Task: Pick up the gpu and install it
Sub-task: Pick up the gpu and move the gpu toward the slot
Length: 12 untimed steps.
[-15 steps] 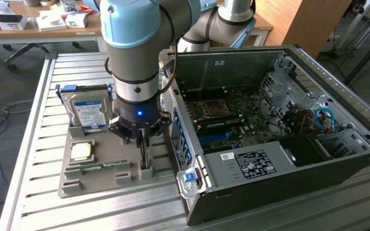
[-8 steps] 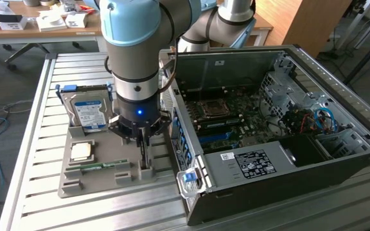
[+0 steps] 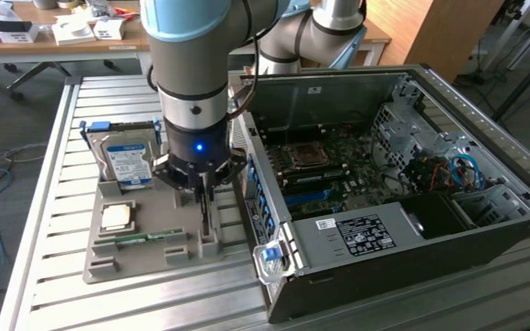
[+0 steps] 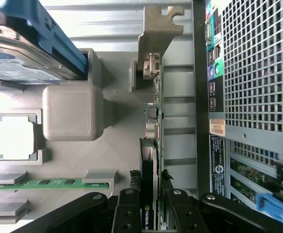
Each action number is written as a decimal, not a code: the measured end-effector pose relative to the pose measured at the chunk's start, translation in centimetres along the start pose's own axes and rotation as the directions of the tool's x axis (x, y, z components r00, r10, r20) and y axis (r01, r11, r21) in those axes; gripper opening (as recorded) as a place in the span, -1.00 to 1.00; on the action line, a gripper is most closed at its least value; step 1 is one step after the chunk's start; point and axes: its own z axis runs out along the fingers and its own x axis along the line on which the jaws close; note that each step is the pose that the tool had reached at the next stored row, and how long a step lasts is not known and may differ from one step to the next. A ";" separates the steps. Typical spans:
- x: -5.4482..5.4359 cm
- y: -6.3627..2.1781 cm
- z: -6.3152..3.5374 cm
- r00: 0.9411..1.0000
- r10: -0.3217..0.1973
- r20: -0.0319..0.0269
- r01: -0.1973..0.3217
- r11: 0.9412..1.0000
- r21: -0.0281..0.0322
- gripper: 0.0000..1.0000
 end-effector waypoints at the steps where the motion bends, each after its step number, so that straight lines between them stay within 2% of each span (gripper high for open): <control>1: 0.0 0.02 -0.39 1.000 0.000 0.000 0.000 1.000 0.000 -0.47; 12: -0.1 0.19 -4.23 1.000 -0.012 0.000 0.012 1.000 0.000 -0.47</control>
